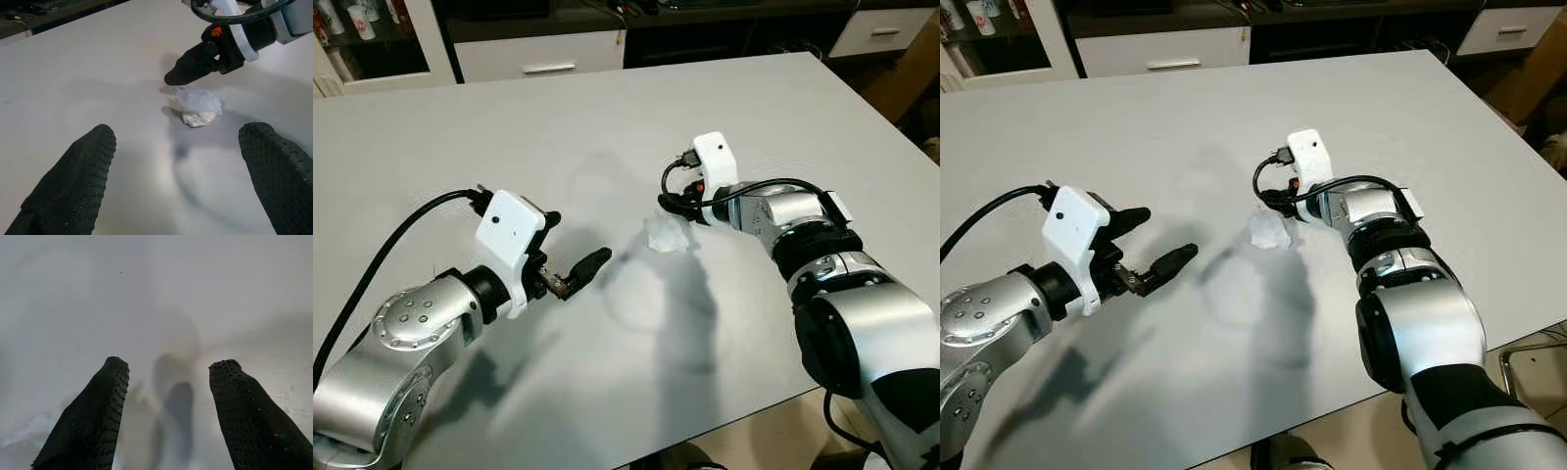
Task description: Picking trash to rubbish bin
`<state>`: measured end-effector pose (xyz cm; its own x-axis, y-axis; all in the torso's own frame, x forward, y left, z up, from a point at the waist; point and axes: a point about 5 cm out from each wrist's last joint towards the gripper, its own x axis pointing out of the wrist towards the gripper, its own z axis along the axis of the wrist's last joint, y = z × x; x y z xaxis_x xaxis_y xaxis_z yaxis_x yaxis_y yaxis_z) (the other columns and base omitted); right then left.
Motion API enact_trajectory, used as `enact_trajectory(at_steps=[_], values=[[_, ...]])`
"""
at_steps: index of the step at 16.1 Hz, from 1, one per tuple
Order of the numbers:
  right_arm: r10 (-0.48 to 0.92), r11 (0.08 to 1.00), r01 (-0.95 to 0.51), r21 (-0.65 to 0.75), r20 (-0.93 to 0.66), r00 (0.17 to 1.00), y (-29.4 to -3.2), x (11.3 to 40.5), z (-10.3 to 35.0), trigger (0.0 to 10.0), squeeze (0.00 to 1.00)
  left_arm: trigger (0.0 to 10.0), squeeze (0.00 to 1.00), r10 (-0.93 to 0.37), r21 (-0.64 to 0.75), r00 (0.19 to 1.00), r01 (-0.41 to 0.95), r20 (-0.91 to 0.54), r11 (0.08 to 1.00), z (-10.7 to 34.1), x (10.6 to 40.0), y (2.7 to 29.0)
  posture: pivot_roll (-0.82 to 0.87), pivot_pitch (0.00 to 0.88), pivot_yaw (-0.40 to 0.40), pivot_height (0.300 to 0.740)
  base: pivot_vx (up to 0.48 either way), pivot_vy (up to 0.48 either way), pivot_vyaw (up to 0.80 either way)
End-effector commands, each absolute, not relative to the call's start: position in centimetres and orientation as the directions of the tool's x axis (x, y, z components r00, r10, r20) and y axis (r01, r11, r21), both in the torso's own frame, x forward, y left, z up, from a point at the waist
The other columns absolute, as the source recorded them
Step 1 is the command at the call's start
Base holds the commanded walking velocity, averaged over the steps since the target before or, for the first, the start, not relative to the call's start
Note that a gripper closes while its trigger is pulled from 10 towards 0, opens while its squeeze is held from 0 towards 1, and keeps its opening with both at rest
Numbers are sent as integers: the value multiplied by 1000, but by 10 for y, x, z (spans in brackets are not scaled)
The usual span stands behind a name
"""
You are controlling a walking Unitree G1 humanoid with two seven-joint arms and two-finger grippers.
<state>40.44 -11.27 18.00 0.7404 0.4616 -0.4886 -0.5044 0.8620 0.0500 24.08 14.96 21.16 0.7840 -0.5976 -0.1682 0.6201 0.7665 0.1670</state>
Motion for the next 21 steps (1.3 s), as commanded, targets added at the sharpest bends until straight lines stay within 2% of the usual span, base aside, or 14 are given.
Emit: enact_trajectory(at_steps=[1, 7, 10, 11, 12, 13, 21], values=[[467, 855, -515, 55, -511, 721, -114, 403, 177, 10000, 0, 10000, 0, -618, 171, 769, 639, -165, 750, 213, 240, 149, 105, 126, -122, 740, 0, 0, 0], [505, 801, -596, 52, -592, 628, -111, 394, 164, 10000, 0, 10000, 0, -624, 178, 760, 650, -181, 739, 211, 237, 151, 102, 123, -120, 740, 0, 0, 0], [472, 803, -596, 21, -633, 613, -116, 390, 152, 10000, 0, 10000, 0, -631, 183, 753, 657, -186, 731, 210, 238, 150, 102, 123, -113, 740, 0, 0, 0], [468, 804, -594, 20, -638, 612, -117, 390, 150, 6627, 0, 10000, 0, -633, 186, 751, 660, -187, 728, 210, 239, 150, 104, 120, -108, 740, 0, 0, 0], [466, 805, -592, 20, -639, 612, -117, 390, 150, 510, 0, 10000, 0, -634, 187, 750, 661, -187, 727, 210, 239, 150, 104, 119, -105, 740, 0, 0, 0], [466, 806, -592, 21, -640, 611, -118, 389, 149, 0, 0, 10000, 0, -635, 189, 749, 662, -188, 725, 210, 239, 150, 105, 117, -104, 740, 0, 0, 0], [470, 810, -586, 25, -626, 623, -119, 391, 154, 0, 0, 10000, 0, -636, 203, 749, 663, -187, 721, 209, 241, 149, 103, 113, -102, 740, 0, 0, 0]])
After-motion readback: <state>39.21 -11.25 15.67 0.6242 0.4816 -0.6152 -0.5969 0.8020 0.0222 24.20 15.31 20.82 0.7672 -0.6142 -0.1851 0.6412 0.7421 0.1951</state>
